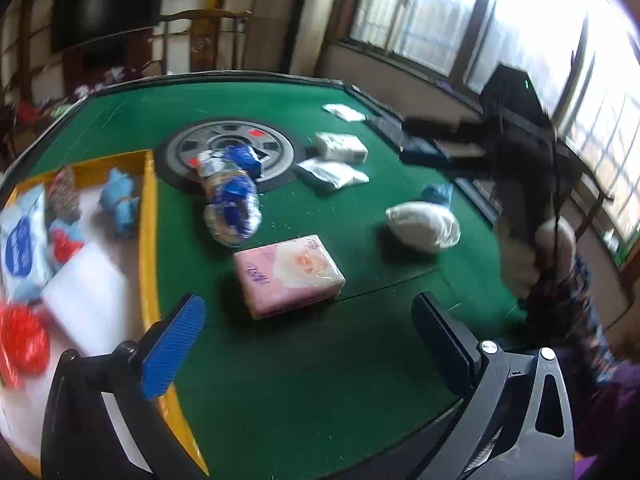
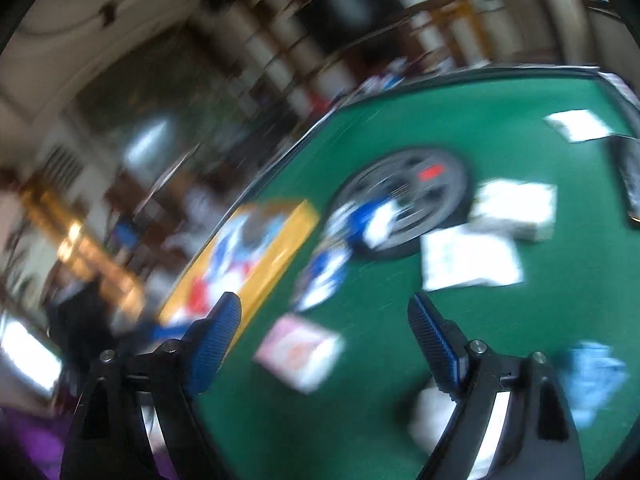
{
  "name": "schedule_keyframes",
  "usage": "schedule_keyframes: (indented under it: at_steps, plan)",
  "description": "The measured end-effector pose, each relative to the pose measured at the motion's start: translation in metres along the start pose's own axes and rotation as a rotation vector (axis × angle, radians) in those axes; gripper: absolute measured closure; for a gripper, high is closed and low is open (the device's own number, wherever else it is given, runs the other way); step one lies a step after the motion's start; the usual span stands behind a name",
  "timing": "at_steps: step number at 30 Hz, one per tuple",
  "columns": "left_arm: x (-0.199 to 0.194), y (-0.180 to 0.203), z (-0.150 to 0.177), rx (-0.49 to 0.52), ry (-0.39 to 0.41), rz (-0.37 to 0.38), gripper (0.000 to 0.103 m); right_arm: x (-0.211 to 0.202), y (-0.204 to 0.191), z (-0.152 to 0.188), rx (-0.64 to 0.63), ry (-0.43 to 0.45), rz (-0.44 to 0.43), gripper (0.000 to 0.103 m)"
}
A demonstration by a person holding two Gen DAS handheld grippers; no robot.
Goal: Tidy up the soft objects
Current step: 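Grasp the pink rose tissue pack with the left tool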
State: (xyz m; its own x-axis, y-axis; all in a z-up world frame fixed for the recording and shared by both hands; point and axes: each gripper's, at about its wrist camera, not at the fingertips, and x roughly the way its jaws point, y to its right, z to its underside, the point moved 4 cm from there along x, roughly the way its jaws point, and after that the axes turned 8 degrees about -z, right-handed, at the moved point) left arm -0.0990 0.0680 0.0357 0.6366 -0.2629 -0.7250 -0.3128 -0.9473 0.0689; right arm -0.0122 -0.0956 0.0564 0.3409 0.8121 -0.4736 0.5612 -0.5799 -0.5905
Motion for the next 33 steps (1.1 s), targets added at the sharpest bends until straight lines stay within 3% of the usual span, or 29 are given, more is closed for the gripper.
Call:
schedule_keyframes:
  at_steps: [4,8,10,12,14,16,18,21,23,25,27,28,29,33]
  plan:
    - [0.030,0.025,-0.012,0.246,-0.026,-0.055,0.000,-0.024,0.047,-0.001,0.179,0.112,-0.024,0.021]
    - [0.076,0.039,-0.014,0.435,-0.152,-0.096,0.000,-0.038,0.061,-0.005,0.253,0.154,-0.018,0.021]
    - [0.099,0.041,-0.010,0.451,-0.237,-0.118,0.000,-0.038,0.061,-0.006,0.257,0.162,-0.016,0.021]
    - [0.100,0.039,-0.013,0.398,-0.254,-0.111,0.002,-0.041,0.062,-0.008,0.248,0.168,-0.008,0.020]
    - [0.094,0.041,-0.013,0.378,-0.250,-0.135,0.021,-0.041,0.065,-0.012,0.244,0.177,0.000,0.020]
    - [0.086,0.046,-0.010,0.362,-0.250,-0.085,0.023,-0.041,0.066,-0.012,0.248,0.186,0.006,0.020]
    - [0.080,0.052,-0.007,0.351,-0.251,-0.047,0.024,-0.040,0.070,-0.012,0.261,0.185,0.008,0.020]
    - [0.082,0.066,-0.001,0.408,-0.222,-0.066,0.020,-0.036,0.072,-0.011,0.267,0.173,0.012,0.020]
    - [0.090,0.075,0.003,0.430,-0.184,-0.082,0.007,-0.034,0.070,-0.010,0.259,0.169,0.019,0.020]
    - [0.092,0.072,0.000,0.378,-0.179,-0.056,0.009,-0.034,0.070,-0.010,0.250,0.172,0.033,0.020]
    - [0.088,0.066,-0.005,0.345,-0.179,-0.076,0.042,-0.035,0.072,-0.009,0.251,0.176,0.050,0.020]
    - [0.081,0.060,-0.008,0.305,-0.188,-0.040,0.063,-0.036,0.074,-0.009,0.254,0.179,0.060,0.020]
    - [0.075,0.055,-0.008,0.262,-0.200,0.003,0.078,-0.037,0.077,-0.009,0.256,0.184,0.071,0.020]
    - [0.048,0.035,-0.003,0.181,-0.148,0.019,0.083,-0.039,0.082,-0.009,0.260,0.186,0.097,0.020]
